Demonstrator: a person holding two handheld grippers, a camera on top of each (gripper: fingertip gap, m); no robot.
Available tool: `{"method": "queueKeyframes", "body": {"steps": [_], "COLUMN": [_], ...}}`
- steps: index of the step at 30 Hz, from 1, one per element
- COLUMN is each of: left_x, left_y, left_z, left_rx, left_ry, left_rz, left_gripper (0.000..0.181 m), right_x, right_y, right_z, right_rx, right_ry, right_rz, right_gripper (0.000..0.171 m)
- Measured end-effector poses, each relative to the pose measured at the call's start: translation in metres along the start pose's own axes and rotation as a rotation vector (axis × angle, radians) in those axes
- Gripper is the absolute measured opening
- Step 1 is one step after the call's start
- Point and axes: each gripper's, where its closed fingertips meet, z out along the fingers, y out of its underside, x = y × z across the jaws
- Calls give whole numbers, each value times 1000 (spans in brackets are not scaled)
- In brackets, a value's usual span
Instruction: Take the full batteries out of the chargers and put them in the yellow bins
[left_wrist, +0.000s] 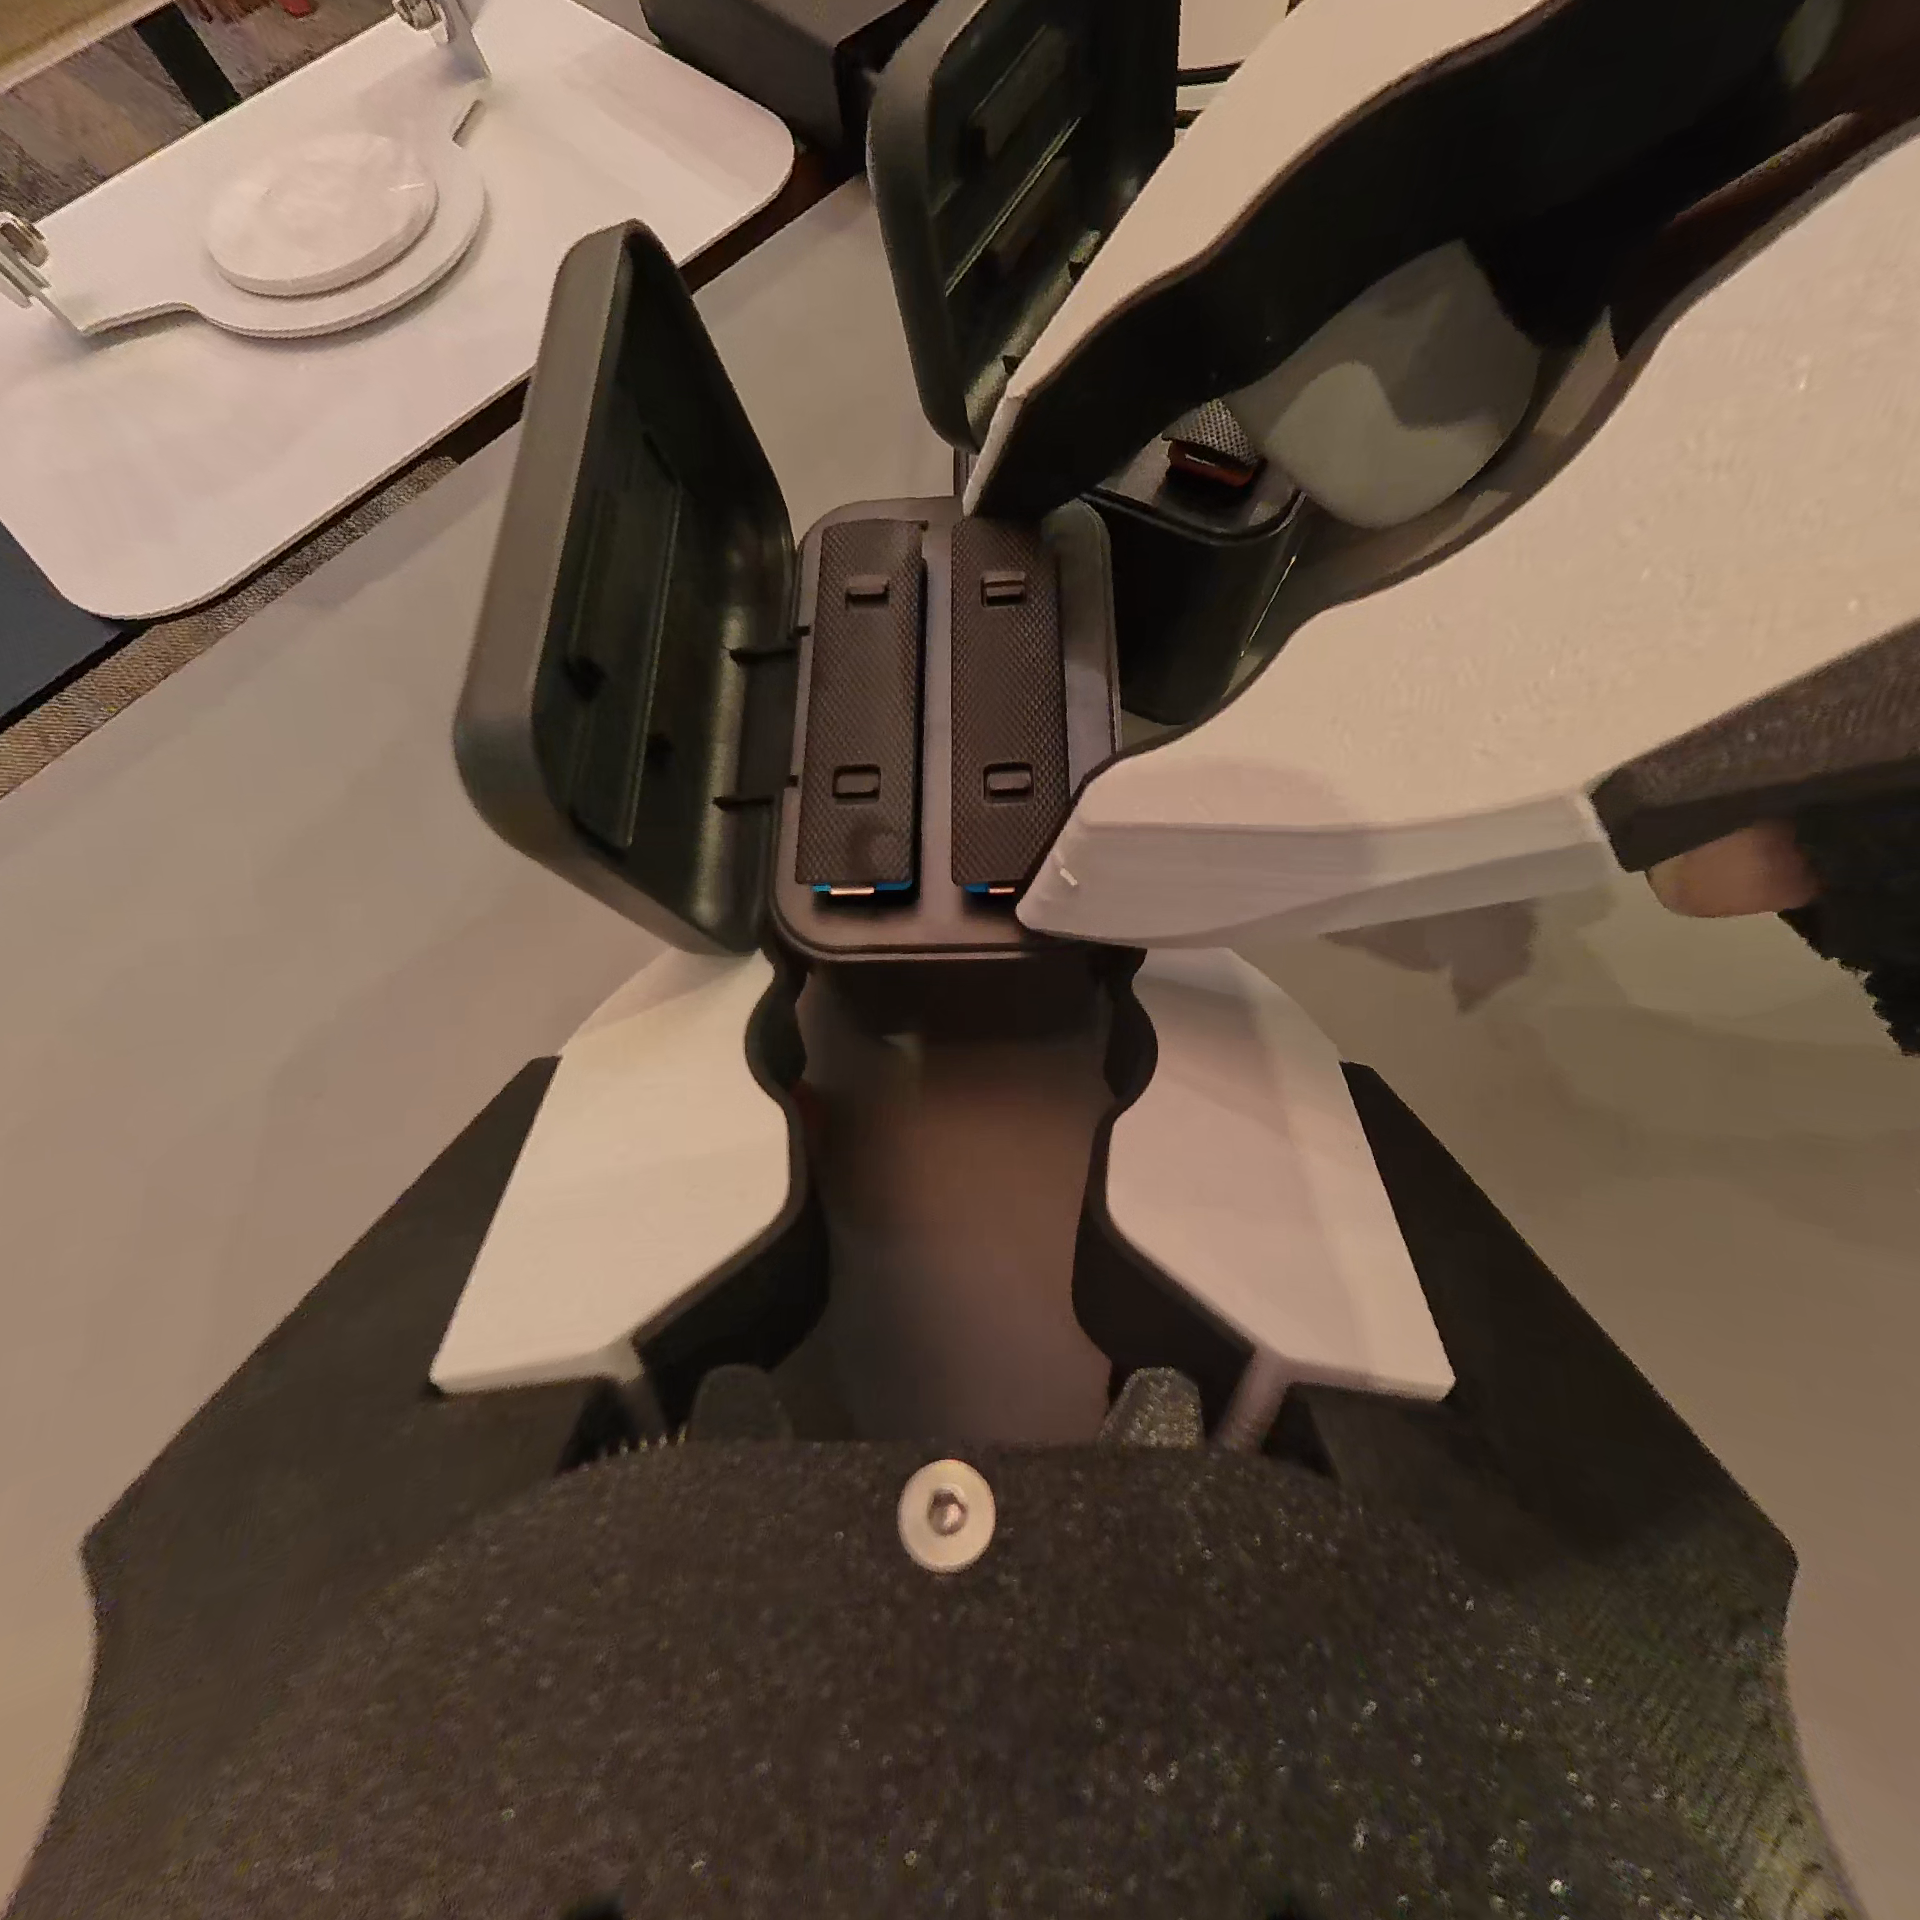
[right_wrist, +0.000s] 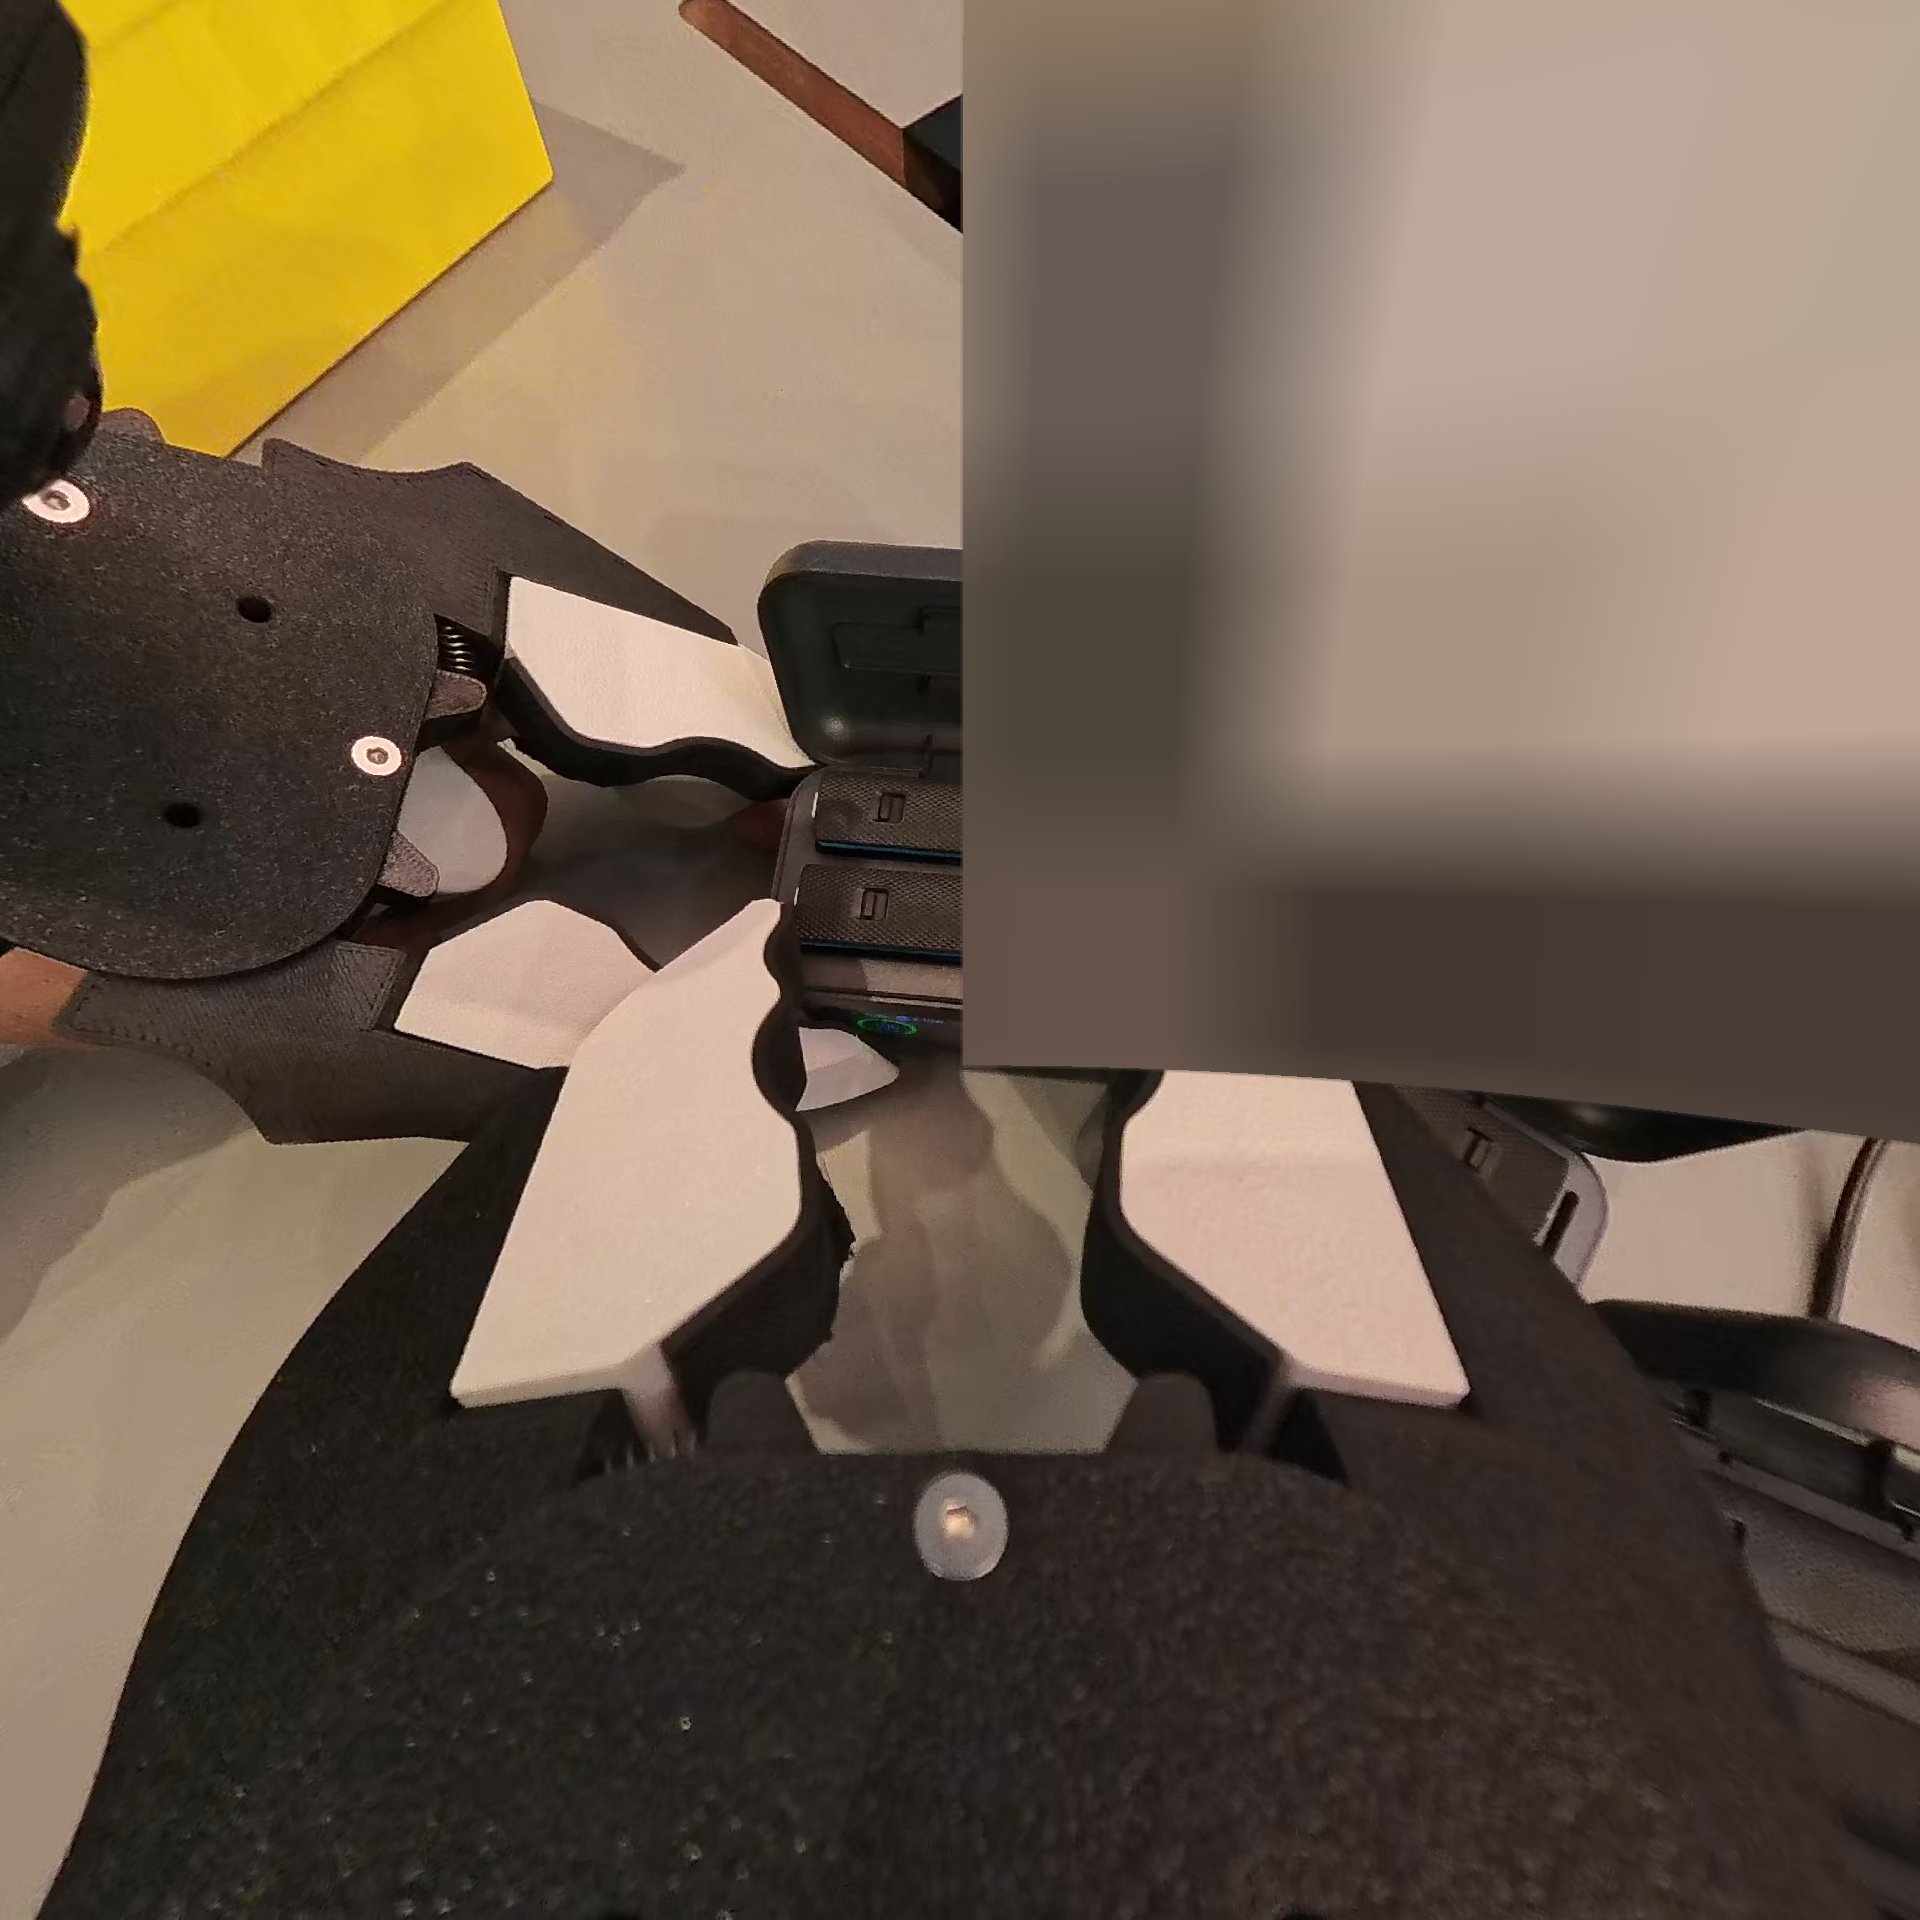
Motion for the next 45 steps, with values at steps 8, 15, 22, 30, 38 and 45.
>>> {"method": "queueKeyframes", "body": {"steps": [8,15,22,30,38,45], "left_x": [0,0,0,-11,48,69], "left_y": [0,1,2,-7,-68,-75], "left_z": [0,0,0,-36,-87,-82], "left_rx": [3,4,0,62,421,429], "left_ry": [-3,-3,-7,-34,-94,-177], "left_rz": [5,1,10,-2,143,273], "left_gripper": [56,57,56,64,36,12], "right_x": [0,6,13,15,-13,-33], "right_y": [0,-31,-39,-48,-37,-21], "right_z": [0,-27,-45,-71,-91,-105], "right_rx": [15,159,201,259,267,249], "right_ry": [3,-39,-25,-81,-234,-281], "right_rz": [-10,51,46,142,239,258], "right_gripper": [57,56,56,57,57,58]}}
